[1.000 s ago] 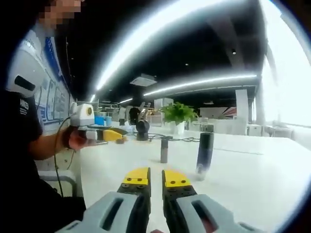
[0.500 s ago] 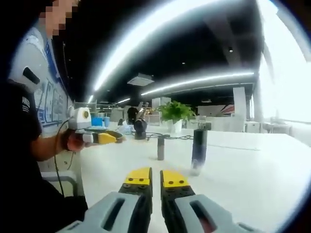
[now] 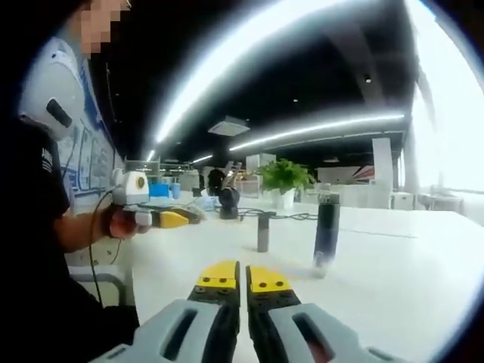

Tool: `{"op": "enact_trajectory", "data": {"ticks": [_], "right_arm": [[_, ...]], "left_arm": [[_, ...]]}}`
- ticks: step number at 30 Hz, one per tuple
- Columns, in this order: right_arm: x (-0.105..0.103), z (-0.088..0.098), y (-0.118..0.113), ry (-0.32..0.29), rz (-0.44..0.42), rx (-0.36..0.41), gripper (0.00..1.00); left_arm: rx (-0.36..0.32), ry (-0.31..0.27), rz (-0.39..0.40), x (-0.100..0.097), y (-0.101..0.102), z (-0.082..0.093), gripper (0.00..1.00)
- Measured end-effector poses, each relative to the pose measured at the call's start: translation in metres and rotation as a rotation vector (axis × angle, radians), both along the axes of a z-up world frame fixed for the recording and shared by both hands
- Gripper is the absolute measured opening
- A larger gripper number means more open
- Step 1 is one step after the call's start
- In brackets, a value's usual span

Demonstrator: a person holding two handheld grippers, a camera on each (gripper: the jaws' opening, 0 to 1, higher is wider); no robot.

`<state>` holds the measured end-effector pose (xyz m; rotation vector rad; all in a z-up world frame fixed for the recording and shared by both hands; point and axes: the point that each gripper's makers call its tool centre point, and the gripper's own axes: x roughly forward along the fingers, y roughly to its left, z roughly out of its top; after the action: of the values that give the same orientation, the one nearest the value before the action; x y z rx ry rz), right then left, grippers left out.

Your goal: Pick up cosmetic bottle twist off cap place on table pick up cap screw tight cap place on table

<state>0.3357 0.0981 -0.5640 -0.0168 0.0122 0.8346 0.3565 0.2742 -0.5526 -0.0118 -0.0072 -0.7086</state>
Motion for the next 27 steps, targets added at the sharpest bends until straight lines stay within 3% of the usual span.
{"op": "enact_trajectory", "data": {"ticks": [7,9,17,27], "right_arm": [[0.003,-0.003,-0.005,-0.001,0.012,-0.005,0.0],[0.004,-0.005,-0.009,0.005,-0.008,0.003,0.0],[0.007,0.0,-0.021,-0.018,-0.055,-0.039,0.0],[0.006,0.008,-0.027,-0.042,-0.095,-0.027,0.01]], "left_arm": [[-0.018,-0.021,0.012,0.003,0.002,0.006,0.12],[-0.034,0.012,0.015,0.007,0.0,-0.003,0.12],[0.017,-0.025,-0.025,0.016,-0.019,0.007,0.13],[0.066,-0.036,-0.081,0.033,-0.045,0.014,0.15]]}}
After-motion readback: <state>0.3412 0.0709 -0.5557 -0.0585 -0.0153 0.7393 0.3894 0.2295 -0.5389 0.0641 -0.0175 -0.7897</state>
